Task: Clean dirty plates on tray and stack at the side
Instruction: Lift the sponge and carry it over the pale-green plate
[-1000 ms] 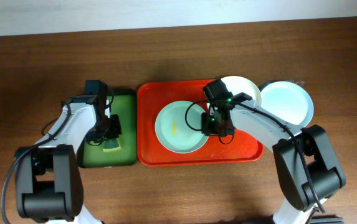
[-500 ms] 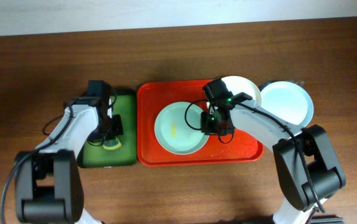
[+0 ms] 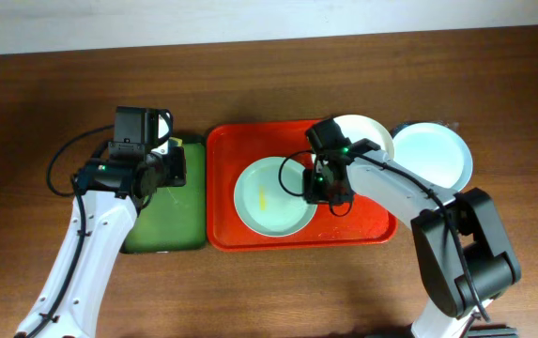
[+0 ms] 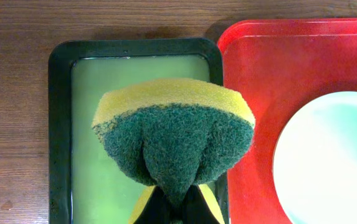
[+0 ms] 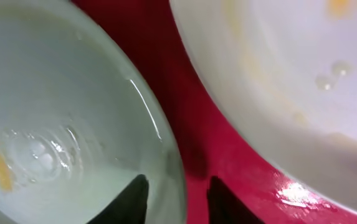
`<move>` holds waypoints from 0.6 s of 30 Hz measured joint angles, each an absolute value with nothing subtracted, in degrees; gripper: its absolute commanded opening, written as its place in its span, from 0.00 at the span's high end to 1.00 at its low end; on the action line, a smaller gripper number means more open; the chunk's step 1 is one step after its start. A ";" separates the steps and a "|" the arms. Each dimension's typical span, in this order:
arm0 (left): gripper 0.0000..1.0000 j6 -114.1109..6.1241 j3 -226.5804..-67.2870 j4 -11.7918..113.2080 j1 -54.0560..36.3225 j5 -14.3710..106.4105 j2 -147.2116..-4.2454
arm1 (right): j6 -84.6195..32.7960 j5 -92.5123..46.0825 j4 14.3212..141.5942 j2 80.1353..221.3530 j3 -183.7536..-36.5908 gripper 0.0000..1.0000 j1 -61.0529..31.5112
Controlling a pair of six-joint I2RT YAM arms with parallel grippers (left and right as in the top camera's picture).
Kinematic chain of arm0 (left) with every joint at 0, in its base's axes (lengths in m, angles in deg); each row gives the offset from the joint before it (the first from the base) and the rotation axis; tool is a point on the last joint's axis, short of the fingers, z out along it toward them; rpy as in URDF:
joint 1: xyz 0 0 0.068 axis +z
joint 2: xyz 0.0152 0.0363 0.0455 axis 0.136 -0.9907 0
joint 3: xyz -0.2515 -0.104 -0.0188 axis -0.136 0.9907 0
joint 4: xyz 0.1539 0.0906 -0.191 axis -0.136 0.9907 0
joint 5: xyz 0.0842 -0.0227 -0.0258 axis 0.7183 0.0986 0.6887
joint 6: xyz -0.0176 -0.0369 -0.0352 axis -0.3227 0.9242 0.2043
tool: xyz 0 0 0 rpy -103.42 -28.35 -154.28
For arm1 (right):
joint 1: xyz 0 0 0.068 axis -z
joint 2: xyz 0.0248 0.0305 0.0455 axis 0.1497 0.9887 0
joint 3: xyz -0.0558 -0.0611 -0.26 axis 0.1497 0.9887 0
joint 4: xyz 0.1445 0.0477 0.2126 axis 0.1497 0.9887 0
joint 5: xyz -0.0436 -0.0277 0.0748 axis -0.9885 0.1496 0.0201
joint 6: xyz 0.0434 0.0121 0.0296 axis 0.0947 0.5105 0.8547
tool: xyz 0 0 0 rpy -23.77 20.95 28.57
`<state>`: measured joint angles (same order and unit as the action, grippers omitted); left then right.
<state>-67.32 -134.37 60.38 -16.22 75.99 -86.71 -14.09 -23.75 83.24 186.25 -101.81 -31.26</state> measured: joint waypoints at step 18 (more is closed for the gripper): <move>1.00 -67.32 -134.34 59.92 -16.22 76.01 -91.54 | -11.20 -21.15 83.72 186.32 -102.12 0.84 -31.26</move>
<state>-67.32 -134.34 59.92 -16.22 76.01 -91.54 -11.20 -21.15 83.72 186.32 -102.12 -31.26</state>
